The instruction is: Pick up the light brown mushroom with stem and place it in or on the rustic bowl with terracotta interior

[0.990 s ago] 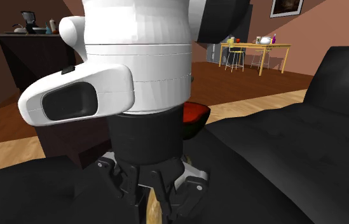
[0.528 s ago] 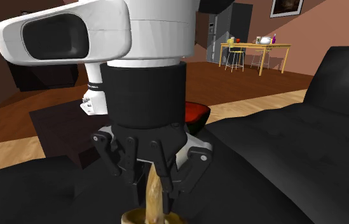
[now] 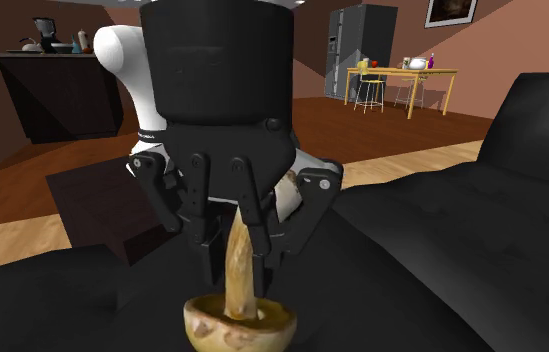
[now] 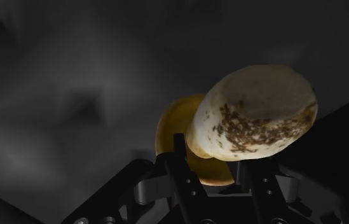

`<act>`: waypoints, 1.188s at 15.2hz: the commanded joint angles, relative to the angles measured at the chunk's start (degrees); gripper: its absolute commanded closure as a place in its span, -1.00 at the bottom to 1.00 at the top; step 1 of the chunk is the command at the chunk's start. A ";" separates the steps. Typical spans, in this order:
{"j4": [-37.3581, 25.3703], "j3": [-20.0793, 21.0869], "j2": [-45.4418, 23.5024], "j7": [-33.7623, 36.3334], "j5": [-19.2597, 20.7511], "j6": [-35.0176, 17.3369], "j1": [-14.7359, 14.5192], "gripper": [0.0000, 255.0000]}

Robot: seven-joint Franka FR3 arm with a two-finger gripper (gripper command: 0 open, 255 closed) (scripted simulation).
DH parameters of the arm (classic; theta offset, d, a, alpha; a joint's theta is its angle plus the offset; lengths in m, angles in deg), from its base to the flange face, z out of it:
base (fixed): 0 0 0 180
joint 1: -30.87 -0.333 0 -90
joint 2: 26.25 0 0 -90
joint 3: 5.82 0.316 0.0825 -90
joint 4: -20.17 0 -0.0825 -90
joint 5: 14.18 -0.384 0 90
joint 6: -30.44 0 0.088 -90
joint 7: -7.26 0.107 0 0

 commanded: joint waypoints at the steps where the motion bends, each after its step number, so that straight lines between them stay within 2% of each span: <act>1: -0.41 -0.42 0.63 0.34 0.55 0.93 -0.25 1.00; 6: 13.57 -4.47 10.42 5.22 5.56 -4.84 -11.10 1.00; 10: 23.26 -8.24 18.84 11.87 11.87 -8.86 -20.15 1.00; 12: 27.70 -10.22 23.56 16.48 16.28 -10.59 -24.72 1.00; 15: 33.80 -12.26 31.63 25.50 25.13 -12.52 -30.55 1.00; 18: 39.09 -10.92 39.93 35.75 34.87 -13.07 -32.79 1.00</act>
